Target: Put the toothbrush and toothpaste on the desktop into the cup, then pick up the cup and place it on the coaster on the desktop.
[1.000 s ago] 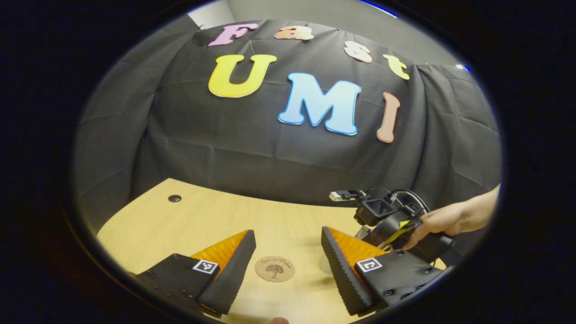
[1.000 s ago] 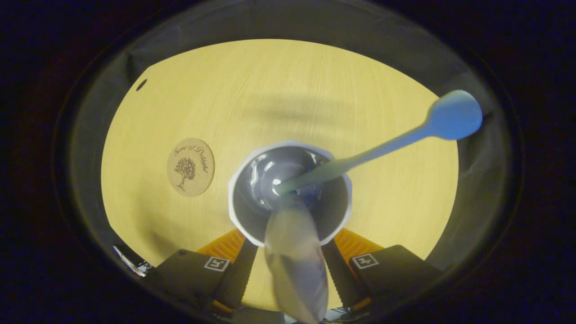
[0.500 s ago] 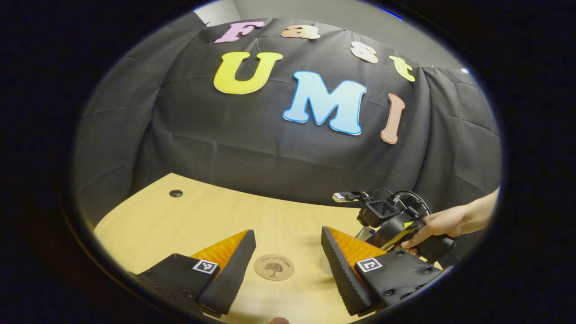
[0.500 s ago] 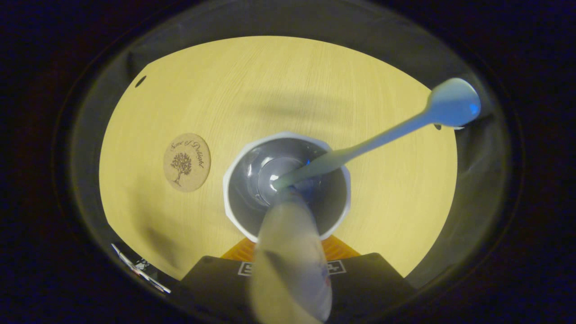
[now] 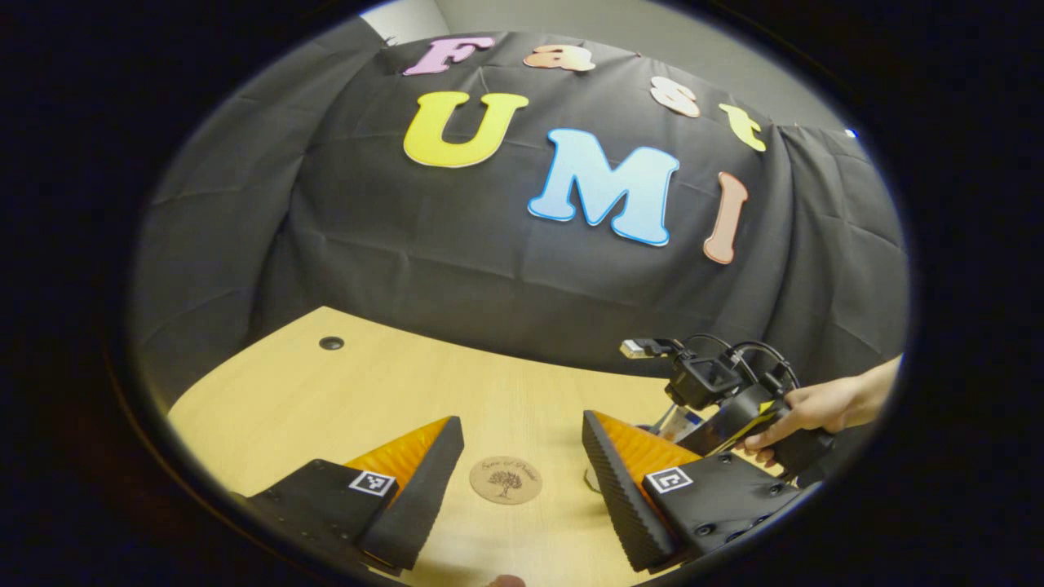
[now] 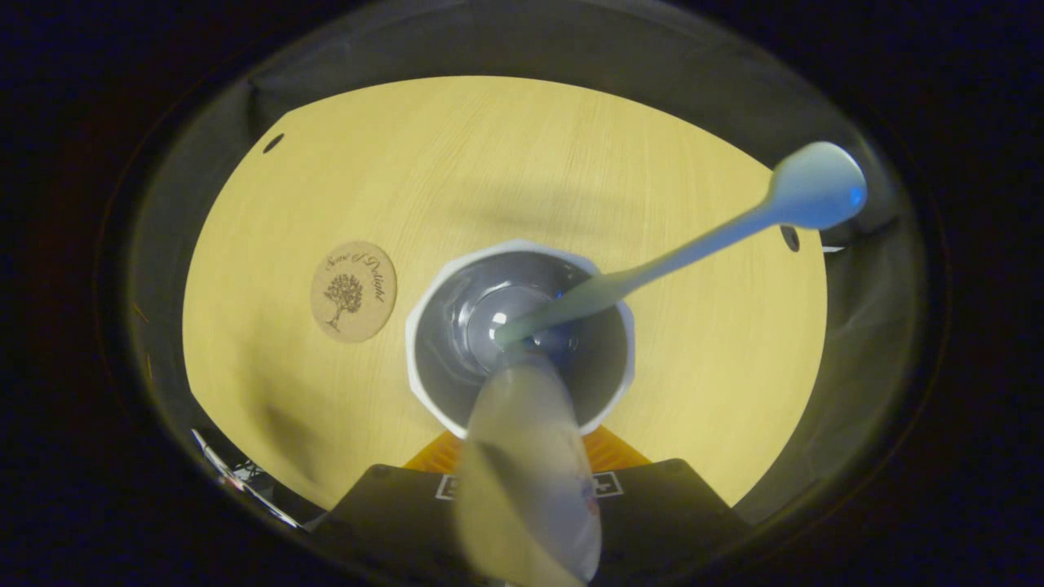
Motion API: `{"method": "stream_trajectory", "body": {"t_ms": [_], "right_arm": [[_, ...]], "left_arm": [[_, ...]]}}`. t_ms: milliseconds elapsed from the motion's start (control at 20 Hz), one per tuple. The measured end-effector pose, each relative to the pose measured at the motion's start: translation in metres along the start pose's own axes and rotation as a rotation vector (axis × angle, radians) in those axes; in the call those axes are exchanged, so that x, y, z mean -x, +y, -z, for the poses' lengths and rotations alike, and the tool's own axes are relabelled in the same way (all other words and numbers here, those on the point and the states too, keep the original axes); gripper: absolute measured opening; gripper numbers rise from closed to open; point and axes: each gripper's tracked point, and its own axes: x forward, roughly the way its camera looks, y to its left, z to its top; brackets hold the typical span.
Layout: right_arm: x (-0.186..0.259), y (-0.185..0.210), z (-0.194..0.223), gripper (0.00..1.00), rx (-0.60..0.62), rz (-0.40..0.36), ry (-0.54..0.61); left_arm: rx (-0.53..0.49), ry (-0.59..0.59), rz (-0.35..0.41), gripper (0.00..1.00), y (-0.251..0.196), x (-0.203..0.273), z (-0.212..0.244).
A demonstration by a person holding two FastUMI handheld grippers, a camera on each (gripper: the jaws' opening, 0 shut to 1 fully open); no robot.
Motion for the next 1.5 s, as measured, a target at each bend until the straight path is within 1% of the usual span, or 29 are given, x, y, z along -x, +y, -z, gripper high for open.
{"method": "stream_trajectory", "body": {"t_ms": [50, 100, 200, 250, 350, 600, 800, 850, 1100, 1150, 1250, 1300, 1350, 1400, 1450, 1500], "right_arm": [[0.003, 0.006, 0.001, 0.45, 0.013, -0.008, -0.007], [0.008, 0.013, 0.001, 0.45, 0.029, -0.016, -0.015], [0.012, 0.033, 0.000, 0.44, 0.063, -0.039, -0.030], [0.015, 0.044, -0.001, 0.44, 0.079, -0.055, -0.032], [0.014, 0.063, -0.003, 0.44, 0.109, -0.077, -0.034], [0.009, 0.094, -0.014, 0.43, 0.147, -0.091, -0.036], [0.003, 0.108, -0.025, 0.42, 0.175, -0.073, -0.028], [0.001, 0.112, -0.027, 0.42, 0.178, -0.070, -0.021], [-0.007, 0.126, -0.041, 0.41, 0.195, -0.039, 0.012], [-0.007, 0.133, -0.044, 0.40, 0.205, -0.035, 0.012], [-0.002, 0.147, -0.049, 0.40, 0.205, -0.026, 0.025], [-0.002, 0.149, -0.052, 0.40, 0.205, -0.027, 0.032], [-0.004, 0.149, -0.057, 0.40, 0.202, -0.034, 0.026], [0.005, 0.145, -0.051, 0.39, 0.199, -0.033, 0.029], [0.004, 0.144, -0.052, 0.39, 0.198, -0.034, 0.025], [0.006, 0.143, -0.052, 0.39, 0.202, -0.037, 0.021]], "left_arm": [[0.004, 0.002, -0.007, 0.94, 0.003, 0.002, 0.002], [0.006, 0.005, -0.016, 0.96, 0.007, 0.004, 0.005], [0.009, 0.008, -0.032, 0.94, 0.014, 0.012, 0.006], [0.010, 0.007, -0.040, 0.96, 0.018, 0.016, 0.008], [0.010, 0.000, -0.059, 0.95, 0.027, 0.027, 0.007], [0.010, -0.020, -0.111, 0.95, 0.052, 0.052, 0.003], [0.020, -0.022, -0.146, 0.94, 0.072, 0.068, 0.004], [0.012, -0.025, -0.154, 0.95, 0.076, 0.071, 0.004], [-0.001, -0.034, -0.163, 0.95, 0.088, 0.081, -0.001], [0.001, -0.035, -0.165, 0.96, 0.090, 0.083, -0.001], [0.005, -0.037, -0.170, 0.95, 0.094, 0.085, -0.002], [0.006, -0.038, -0.173, 0.94, 0.096, 0.085, -0.002], [0.009, -0.038, -0.174, 0.95, 0.097, 0.085, -0.001], [0.013, -0.040, -0.173, 0.94, 0.097, 0.085, -0.003], [0.016, -0.041, -0.171, 0.94, 0.097, 0.085, -0.002], [0.017, -0.041, -0.170, 0.96, 0.096, 0.083, -0.002]]}}
